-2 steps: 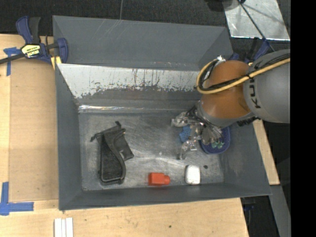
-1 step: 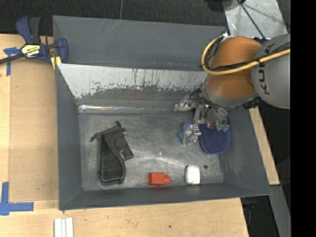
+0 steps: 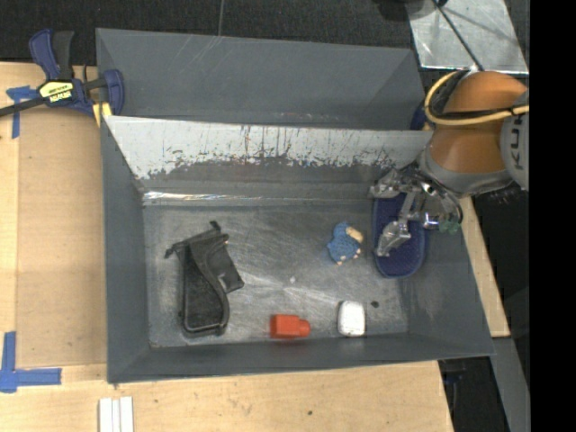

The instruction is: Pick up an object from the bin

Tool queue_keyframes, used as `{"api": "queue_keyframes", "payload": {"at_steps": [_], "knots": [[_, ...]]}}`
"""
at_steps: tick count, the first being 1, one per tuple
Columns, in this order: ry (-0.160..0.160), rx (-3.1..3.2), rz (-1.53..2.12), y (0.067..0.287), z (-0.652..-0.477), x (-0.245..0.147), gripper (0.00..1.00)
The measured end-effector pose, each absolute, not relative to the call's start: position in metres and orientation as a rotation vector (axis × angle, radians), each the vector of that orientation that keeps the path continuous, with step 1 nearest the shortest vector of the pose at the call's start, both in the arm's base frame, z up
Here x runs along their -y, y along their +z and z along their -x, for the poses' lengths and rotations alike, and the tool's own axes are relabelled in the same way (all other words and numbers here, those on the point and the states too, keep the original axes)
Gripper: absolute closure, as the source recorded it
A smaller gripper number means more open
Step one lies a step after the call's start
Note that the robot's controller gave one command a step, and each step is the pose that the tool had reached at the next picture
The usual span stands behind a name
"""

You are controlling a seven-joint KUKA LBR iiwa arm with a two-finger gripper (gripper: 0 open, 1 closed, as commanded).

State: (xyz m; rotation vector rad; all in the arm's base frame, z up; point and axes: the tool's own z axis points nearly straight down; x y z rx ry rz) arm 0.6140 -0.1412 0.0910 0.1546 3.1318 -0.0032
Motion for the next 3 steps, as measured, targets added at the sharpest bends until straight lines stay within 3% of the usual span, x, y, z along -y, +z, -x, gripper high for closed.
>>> {"api": "queue_keyframes", "payload": {"at_steps": [1, 2, 3], "knots": [[0.004, -3.105, -0.464, 0.11, -0.602, 0.074, 0.0], [0.001, -3.079, -0.627, 0.083, -0.602, 0.061, 0.0], [0.0, -3.077, -0.625, 0.084, -0.603, 0.062, 1.0]]}}
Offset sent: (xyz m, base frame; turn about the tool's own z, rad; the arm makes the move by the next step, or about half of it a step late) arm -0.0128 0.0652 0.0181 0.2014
